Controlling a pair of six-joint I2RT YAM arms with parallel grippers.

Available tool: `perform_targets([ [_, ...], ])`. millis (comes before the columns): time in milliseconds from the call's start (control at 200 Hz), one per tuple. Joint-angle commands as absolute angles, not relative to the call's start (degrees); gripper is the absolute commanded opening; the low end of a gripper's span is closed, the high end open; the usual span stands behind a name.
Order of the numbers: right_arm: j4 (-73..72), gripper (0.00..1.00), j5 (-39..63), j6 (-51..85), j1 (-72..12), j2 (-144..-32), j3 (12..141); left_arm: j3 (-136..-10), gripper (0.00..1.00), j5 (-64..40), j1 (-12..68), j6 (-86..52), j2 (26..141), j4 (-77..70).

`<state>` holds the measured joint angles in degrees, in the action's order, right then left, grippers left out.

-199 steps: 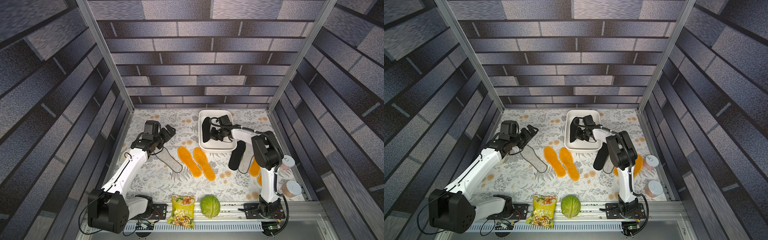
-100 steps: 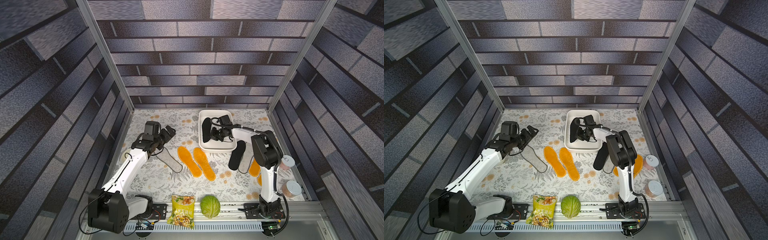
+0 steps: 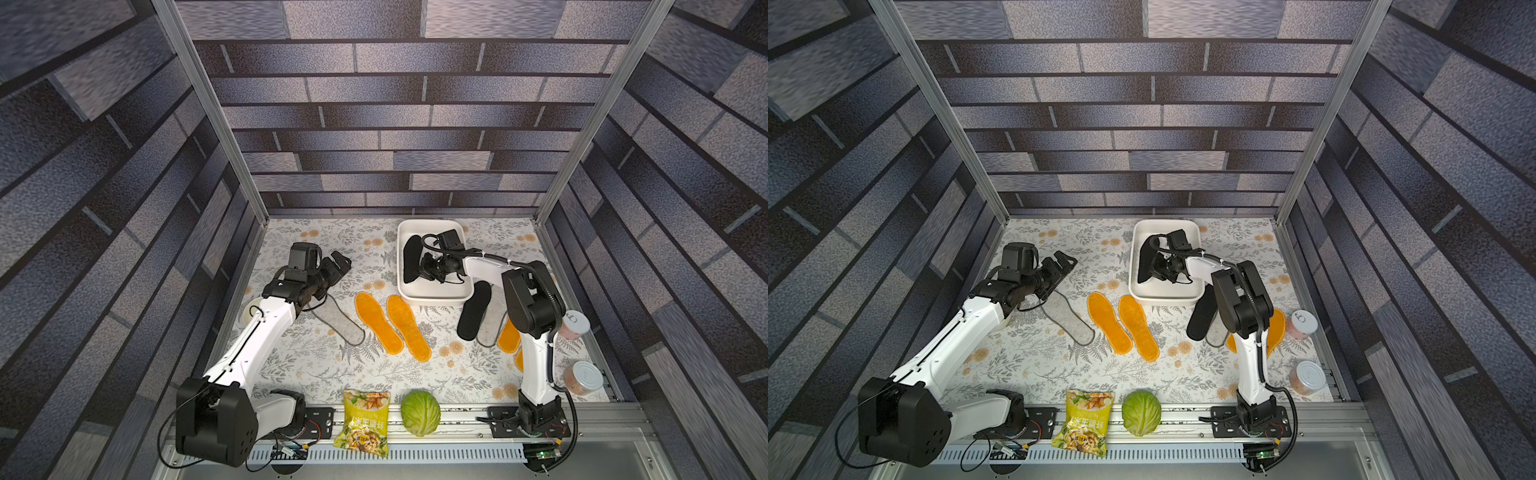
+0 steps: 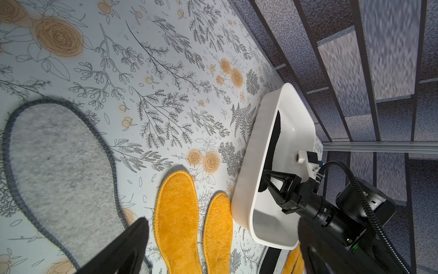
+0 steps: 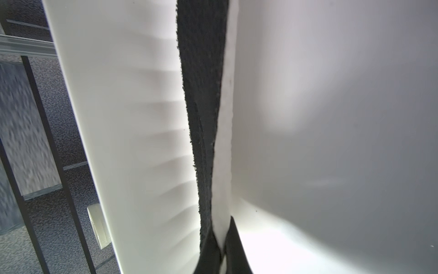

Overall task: Put the insoles into the storage box
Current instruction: Place the insole in the storage box.

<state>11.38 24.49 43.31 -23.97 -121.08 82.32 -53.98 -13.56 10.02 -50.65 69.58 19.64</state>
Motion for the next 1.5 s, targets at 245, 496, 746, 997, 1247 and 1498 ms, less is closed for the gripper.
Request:
perform_targets([
  [245,17.14,0.08,22.74,42.24,-23.71,-123.68,84.82,-52.84,1.0,-14.33,9.58,-51.18,68.18,19.16],
  [496,17.22,0.25,22.74,42.2,-23.64,-123.71,85.56,-52.91,1.0,-14.06,9.34,-51.22,67.95,19.66],
  [746,18.54,0.41,22.6,41.34,-23.66,-121.9,86.9,-53.07,1.0,-14.41,9.26,-51.17,68.32,19.69],
  [997,23.07,0.55,19.59,38.34,-23.58,-117.2,88.63,-53.26,1.0,-15.05,9.23,-51.21,68.91,19.43],
  [1247,28.66,0.61,16.79,35.03,-23.51,-110.24,90.37,-53.35,1.0,-15.73,9.23,-51.17,69.57,19.13],
  [1498,31.41,0.64,10.25,33.92,-23.51,-96.26,83.09,-54.03,1.0,-19.51,9.64,-49.51,71.22,17.79],
])
